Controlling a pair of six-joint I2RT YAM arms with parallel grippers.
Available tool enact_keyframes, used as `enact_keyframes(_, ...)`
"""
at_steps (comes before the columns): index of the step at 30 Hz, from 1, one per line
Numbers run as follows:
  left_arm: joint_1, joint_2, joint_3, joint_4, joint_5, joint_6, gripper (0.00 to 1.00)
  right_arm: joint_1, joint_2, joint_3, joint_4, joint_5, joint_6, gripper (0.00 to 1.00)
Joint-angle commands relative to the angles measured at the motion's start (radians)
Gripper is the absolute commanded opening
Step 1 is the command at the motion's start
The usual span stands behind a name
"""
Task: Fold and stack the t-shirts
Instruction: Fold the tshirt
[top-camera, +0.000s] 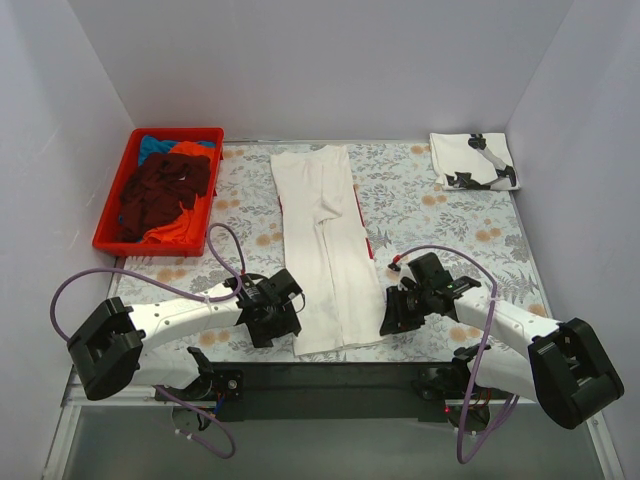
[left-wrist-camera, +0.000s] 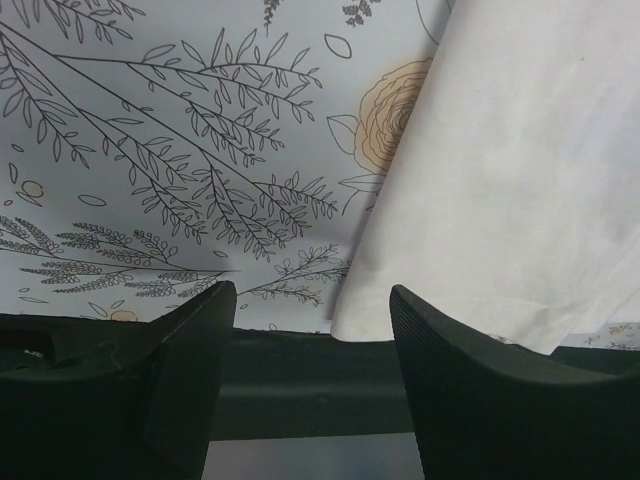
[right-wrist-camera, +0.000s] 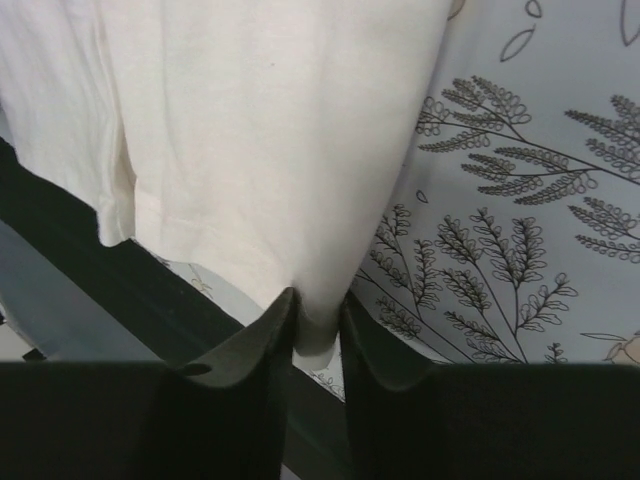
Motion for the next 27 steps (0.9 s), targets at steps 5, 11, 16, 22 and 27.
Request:
enact_keyframes(5,-0.008,-0.029,-0.014,0.019,0.053,-0.017,0.62,0.001,0.006,-0.037,-0.078,0.027,-0.018,0.01)
enact_keyframes(11,-0.01,-0.023,-0.022,0.042,0.081,-0.014,0.62,0.002,-0.006,-0.041,-0.062,0.006,-0.021,0.01)
enact_keyframes(16,-0.013,0.008,-0.026,0.068,0.116,-0.004,0.58,0.002,0.006,-0.044,-0.046,-0.013,-0.023,0.01)
enact_keyframes(22,-0.014,0.058,-0.028,0.085,0.141,0.006,0.4,0.002,0.012,-0.049,-0.032,-0.03,-0.02,0.01)
enact_keyframes(27,-0.018,0.09,-0.022,0.088,0.167,0.02,0.39,0.002,0.008,-0.047,-0.027,-0.036,-0.016,0.01)
